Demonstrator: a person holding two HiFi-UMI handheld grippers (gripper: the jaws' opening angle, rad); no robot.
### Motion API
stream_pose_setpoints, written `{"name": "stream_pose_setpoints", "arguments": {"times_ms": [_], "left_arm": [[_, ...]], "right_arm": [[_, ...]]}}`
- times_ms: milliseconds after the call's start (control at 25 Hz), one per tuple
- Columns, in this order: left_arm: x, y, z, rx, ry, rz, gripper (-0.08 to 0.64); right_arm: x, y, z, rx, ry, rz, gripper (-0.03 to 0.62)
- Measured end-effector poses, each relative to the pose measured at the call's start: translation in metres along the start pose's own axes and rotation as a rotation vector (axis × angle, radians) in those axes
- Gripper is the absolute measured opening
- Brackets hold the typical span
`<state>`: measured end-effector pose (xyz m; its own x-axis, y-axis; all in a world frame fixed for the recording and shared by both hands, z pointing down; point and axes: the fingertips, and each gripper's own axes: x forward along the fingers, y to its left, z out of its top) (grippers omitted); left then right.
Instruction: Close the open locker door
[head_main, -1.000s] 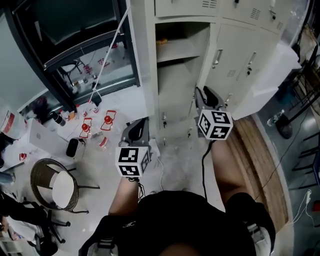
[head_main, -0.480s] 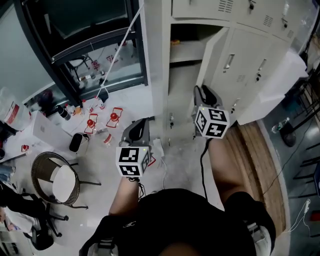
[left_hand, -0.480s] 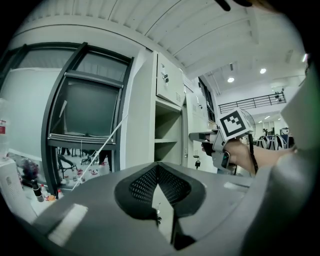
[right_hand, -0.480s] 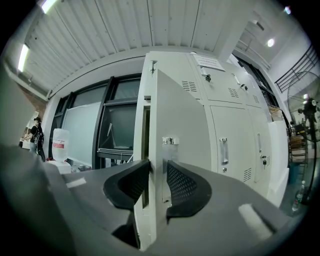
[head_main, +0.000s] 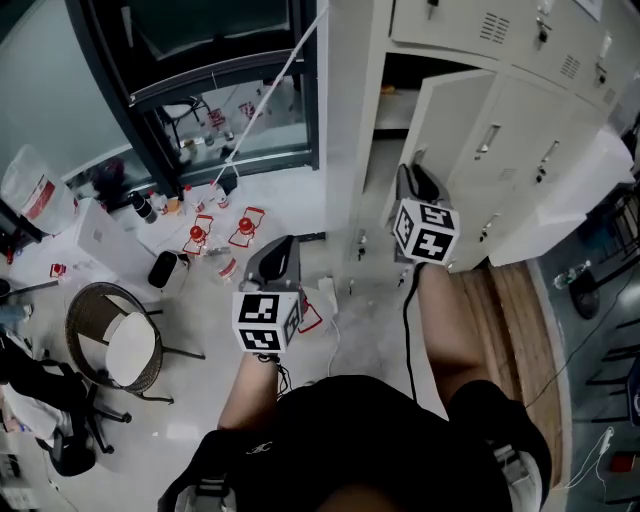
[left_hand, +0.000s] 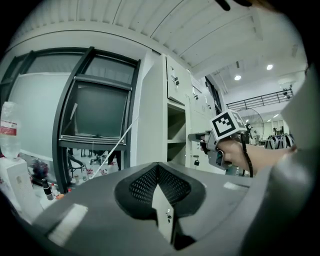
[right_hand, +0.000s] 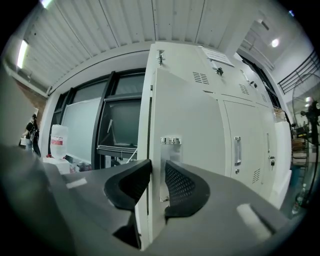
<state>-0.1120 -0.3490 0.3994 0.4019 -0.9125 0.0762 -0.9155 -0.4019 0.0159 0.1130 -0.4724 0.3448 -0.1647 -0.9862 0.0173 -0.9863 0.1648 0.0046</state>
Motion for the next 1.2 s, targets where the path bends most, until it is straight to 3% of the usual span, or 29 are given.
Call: {"name": "stream_pose_setpoints", "arguments": {"times_ms": [1040,1080,1120,1200], "left_arm": [[-0.019,0.049,0.01,0.02,-0.013,0.116,0.002],[-0.02,0.05,0.009,0.02,-0.012,0.12,0.001],[-0.021,0.05,0.009,0.019,-0.011,0.123,0.002],[-0.023,0.051,0.007,0.018,-0.007,0.128,0.001]], "right_arm": [[0.102,0.031,0.003,-0.027,0.035,-0.025,0.094],[0.105,0.028,0.003,-0.032,0.037,-0.034,0.09],[0.107,0.023,0.002,-0.034,0.039,-0.047,0.012],[0.109,0.017,0.001,-0.044,0.031,-0.05,0.014]]}}
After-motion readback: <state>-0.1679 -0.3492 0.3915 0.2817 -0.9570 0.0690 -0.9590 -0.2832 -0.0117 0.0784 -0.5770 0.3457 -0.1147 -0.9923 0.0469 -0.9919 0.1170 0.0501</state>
